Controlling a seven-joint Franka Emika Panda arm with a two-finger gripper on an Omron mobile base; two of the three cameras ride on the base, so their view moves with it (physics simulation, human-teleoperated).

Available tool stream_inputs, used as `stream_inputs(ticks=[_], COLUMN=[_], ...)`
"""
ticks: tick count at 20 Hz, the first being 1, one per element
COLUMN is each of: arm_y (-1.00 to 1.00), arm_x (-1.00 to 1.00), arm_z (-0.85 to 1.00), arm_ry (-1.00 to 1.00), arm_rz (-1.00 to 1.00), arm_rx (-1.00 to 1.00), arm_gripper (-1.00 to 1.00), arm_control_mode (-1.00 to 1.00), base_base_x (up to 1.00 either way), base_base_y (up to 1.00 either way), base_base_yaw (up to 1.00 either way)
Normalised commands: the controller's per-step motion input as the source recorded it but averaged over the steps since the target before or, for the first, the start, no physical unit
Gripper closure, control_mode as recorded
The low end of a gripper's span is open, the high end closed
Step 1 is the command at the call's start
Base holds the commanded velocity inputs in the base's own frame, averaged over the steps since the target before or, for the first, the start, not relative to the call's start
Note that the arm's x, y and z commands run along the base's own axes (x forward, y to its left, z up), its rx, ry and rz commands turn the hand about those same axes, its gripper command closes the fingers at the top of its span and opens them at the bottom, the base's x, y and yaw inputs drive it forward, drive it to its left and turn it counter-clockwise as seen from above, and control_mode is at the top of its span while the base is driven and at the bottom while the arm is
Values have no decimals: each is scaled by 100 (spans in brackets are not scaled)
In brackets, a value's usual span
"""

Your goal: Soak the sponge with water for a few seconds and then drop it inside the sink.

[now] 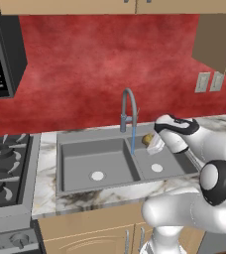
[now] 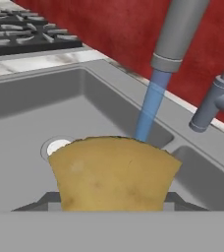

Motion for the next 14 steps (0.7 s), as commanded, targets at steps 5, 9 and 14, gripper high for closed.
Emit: stream_inputs(ticks=[5, 9, 14], arm_y=[17, 17, 13], arm_x=[6, 4, 8], arm_z=[-6, -6, -8], arm_ry=[0, 0, 0], arm_rz=[2, 2, 1], arm_rx=[0, 0, 0], arm_gripper=[100, 100, 100], arm_control_mode=[-100, -100, -100], base_base_x=[0, 0, 0], base_base_y=[0, 0, 0], base_base_yaw=[0, 0, 0])
